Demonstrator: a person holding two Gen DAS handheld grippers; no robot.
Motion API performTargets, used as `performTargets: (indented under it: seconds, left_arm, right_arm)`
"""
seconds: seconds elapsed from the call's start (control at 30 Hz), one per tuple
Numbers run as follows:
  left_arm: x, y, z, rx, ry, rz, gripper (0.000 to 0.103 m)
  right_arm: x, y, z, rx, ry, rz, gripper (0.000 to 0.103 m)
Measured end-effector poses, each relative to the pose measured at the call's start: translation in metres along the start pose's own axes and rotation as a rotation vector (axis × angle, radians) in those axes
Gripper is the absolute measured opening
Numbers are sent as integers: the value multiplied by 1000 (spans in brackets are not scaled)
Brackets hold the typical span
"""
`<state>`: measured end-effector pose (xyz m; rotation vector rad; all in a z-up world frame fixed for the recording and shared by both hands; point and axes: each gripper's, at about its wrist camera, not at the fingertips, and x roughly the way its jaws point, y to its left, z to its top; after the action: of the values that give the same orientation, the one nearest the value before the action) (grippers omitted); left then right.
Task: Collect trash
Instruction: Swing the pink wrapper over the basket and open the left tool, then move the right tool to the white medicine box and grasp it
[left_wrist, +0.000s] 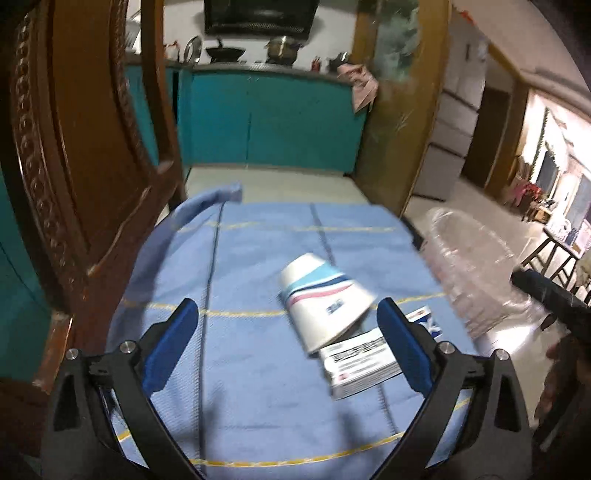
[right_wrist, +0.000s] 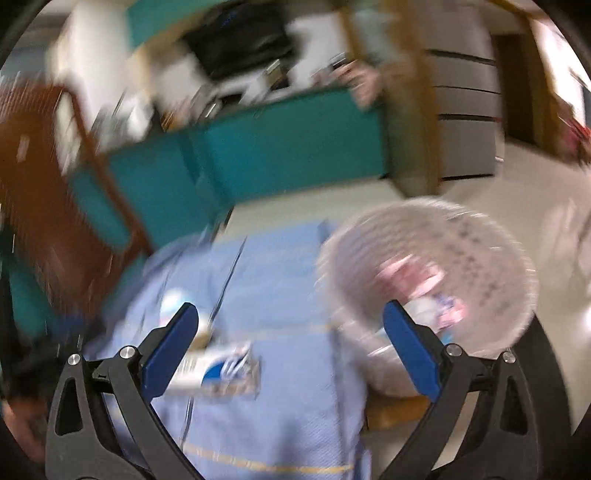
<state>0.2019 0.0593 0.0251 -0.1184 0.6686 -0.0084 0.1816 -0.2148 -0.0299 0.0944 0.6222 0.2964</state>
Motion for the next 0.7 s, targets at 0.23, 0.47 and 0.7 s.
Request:
performTargets:
  seconds: [0.23,0.47,0.7]
  left_arm:
    - [-6,24,3,-91,-17,-19,97]
    - [0,19,0,-88,16,-19,97]
    - [8,27,-4,-108,41,-9,97]
  right_arm:
    - [30,41,-24,-97,133,4,98]
    - [48,54,-28,-277,209,109,98]
    - [72,68,-7,-678,372,285,98]
